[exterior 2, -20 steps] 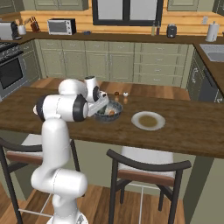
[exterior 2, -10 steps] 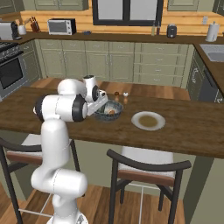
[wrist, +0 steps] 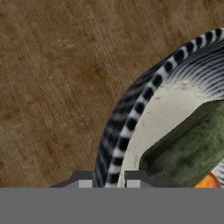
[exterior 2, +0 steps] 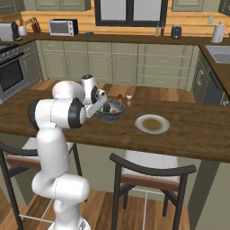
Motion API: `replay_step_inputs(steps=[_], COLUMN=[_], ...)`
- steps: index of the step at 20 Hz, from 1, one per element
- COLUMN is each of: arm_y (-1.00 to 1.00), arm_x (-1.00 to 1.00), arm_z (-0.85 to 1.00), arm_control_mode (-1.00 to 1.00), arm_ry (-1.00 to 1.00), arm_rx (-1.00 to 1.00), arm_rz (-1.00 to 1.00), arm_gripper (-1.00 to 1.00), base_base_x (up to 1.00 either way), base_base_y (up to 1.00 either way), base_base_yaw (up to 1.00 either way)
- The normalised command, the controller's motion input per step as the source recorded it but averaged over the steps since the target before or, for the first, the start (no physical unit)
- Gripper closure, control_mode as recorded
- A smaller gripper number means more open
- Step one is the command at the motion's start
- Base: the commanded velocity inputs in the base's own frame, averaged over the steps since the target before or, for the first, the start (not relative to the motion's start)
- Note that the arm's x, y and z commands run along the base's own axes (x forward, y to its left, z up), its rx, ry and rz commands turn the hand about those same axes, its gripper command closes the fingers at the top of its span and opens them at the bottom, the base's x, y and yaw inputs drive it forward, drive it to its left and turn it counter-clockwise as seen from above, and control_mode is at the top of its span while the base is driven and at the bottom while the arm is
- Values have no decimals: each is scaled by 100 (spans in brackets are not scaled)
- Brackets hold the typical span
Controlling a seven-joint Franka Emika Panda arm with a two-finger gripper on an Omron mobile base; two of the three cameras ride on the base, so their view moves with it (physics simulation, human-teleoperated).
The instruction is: Pick the chicken drumstick and cucumber from their plates and place them in the bowl. Then put the bowl in the fridge.
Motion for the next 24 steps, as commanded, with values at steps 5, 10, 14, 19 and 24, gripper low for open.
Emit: replay_step_inputs(steps=[5, 10, 14, 19, 24], arm_y=[0, 1, 0, 0, 0], arm_x=[-40, -47, -95, -100, -100], arm_z=[28, 65, 74, 45, 25], arm_control_mode=[-100, -100, -100, -100, -100], arm_ry=[-18, -10, -8, -3, -6], arm_rx=[0, 0, 0, -1, -2], arm_rz=[23, 24, 28, 21, 6], arm_gripper=[100, 100, 100, 100, 100], base_base_x=[0, 0, 0, 0, 0], base_base_y=[0, 0, 0, 0, 0], base_base_yaw=[0, 0, 0, 0, 0])
